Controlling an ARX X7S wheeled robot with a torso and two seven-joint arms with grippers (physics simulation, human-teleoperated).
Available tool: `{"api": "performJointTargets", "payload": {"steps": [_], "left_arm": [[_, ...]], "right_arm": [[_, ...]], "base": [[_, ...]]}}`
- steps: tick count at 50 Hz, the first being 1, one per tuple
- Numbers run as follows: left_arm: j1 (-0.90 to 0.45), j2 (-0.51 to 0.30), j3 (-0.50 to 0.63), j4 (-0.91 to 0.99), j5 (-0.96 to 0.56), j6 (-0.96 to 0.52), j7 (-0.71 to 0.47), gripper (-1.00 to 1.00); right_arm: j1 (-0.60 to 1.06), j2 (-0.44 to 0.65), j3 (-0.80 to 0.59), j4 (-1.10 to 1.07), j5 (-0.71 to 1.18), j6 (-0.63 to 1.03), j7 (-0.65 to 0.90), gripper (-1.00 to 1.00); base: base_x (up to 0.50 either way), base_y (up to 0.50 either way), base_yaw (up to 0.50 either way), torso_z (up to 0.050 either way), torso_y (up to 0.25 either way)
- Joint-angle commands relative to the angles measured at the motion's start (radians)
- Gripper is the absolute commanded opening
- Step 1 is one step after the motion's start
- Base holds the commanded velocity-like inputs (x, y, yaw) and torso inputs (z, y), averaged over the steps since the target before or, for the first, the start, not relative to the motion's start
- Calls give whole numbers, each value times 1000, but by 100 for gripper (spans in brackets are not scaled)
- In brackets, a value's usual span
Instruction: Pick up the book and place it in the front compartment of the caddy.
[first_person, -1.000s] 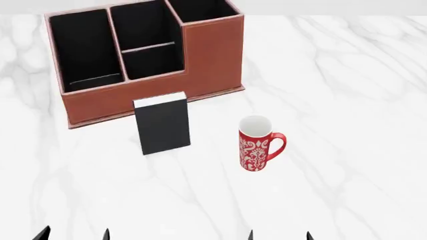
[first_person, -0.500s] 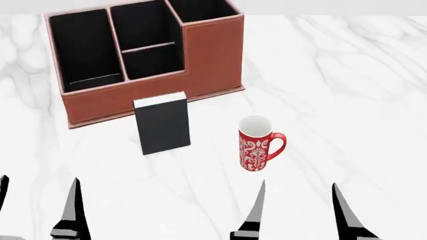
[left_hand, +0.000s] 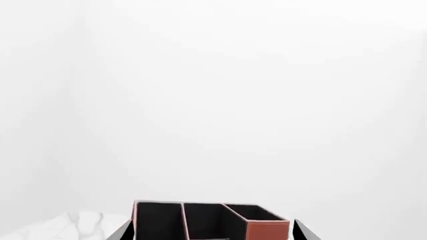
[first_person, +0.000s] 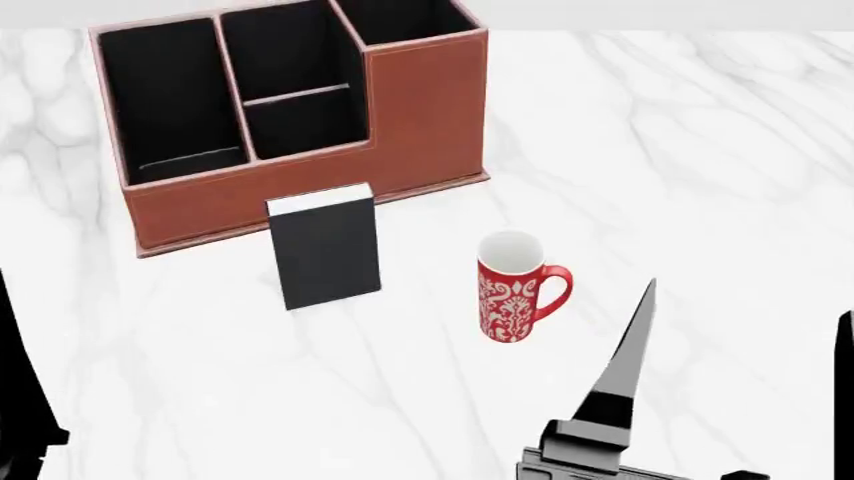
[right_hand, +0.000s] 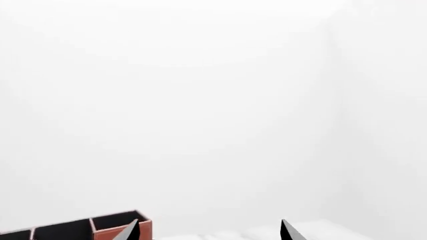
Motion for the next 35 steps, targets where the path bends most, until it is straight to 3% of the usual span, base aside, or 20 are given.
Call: {"api": "performJointTargets", "payload": {"steps": [1,13,35], "left_arm": [[-8,-17,-22,39,-35,-17,-26,100],[-7,-35,-16,48,-46,-17,-44,100],[-10,-73,9,91,-72,-27,-91,100]], "right_arm": [[27,25,-29,-62,-48,88,54,100],[29,42,-44,-68,-48,101,63,100],[38,62,-53,-81,-20,120,78,100]], "base": [[0,0,0,0,0],[26,0,0,0,0],[500,0,0,0,0]]}}
